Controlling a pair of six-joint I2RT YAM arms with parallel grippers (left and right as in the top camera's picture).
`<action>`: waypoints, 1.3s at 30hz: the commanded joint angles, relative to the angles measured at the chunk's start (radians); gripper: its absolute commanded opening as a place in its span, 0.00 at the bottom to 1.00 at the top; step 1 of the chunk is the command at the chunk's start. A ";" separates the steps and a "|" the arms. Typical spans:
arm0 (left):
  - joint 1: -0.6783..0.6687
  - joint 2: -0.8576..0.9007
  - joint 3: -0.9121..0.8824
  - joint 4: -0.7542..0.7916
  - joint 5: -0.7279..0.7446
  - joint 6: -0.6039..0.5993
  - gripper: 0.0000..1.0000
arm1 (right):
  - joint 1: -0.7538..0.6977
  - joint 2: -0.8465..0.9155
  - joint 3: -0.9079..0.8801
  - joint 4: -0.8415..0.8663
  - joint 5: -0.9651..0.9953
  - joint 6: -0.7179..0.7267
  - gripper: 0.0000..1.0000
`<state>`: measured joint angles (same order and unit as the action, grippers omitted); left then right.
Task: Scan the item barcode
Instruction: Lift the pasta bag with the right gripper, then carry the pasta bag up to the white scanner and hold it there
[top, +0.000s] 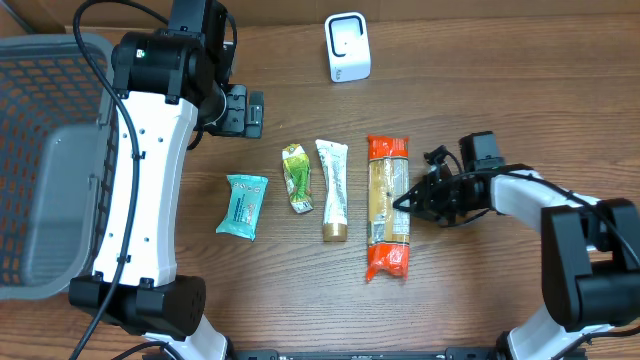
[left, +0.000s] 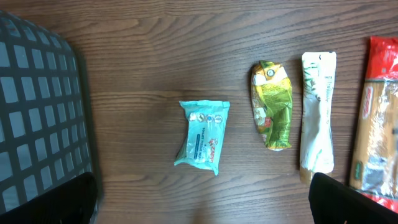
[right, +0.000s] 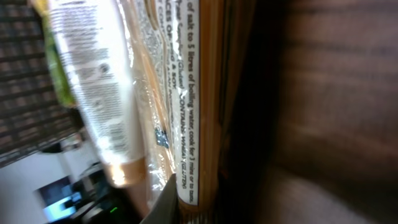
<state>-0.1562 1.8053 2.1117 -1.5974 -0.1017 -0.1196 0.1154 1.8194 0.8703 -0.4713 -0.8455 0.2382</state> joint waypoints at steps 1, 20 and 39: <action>0.005 0.008 -0.004 0.002 0.002 0.015 1.00 | -0.048 -0.035 0.077 -0.079 -0.290 -0.054 0.04; 0.005 0.008 -0.004 0.002 0.002 0.015 1.00 | -0.072 -0.358 0.523 -0.267 -0.724 0.027 0.04; 0.005 0.008 -0.004 0.002 0.002 0.015 1.00 | -0.012 -0.394 0.616 -0.114 -0.259 0.226 0.04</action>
<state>-0.1562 1.8053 2.1117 -1.5974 -0.1017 -0.1196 0.0685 1.4612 1.4414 -0.5220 -1.2945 0.5507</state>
